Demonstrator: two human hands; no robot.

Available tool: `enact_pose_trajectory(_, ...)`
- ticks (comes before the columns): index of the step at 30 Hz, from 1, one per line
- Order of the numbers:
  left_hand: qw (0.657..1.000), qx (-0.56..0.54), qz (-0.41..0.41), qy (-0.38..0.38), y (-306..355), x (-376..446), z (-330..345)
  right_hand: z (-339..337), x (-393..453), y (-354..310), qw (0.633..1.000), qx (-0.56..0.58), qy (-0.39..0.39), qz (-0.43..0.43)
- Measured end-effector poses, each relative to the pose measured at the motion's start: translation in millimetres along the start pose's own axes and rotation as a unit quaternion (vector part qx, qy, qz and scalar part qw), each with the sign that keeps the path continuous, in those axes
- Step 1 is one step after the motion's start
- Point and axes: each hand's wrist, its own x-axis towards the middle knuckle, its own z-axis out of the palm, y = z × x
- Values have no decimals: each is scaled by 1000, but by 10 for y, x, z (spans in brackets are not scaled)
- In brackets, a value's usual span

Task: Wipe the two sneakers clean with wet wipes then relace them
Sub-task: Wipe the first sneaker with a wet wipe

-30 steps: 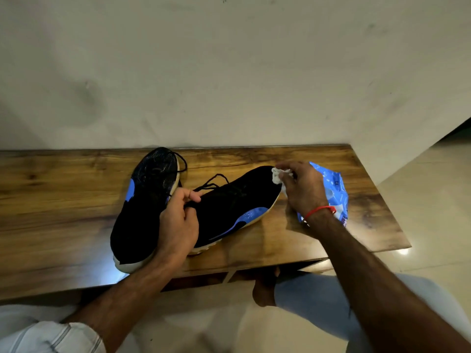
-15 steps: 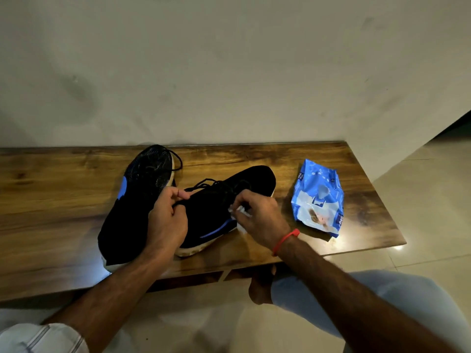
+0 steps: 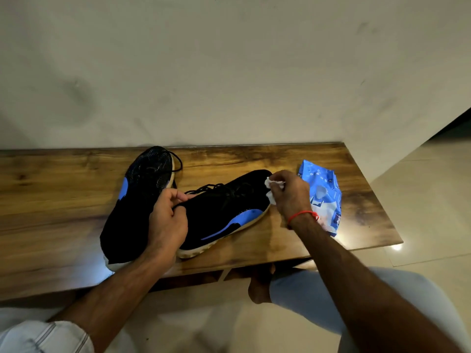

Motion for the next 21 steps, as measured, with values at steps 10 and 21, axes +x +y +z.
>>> enact_pose_trajectory(10, 1000, 19, 9, 10, 29, 15, 12, 157, -612, -324, 984, -59, -148, -79)
enact_pose_trajectory(21, 997, -17, -63, 34, 43, 140, -9, -65, -31, -90, 998, -36, -33, -44)
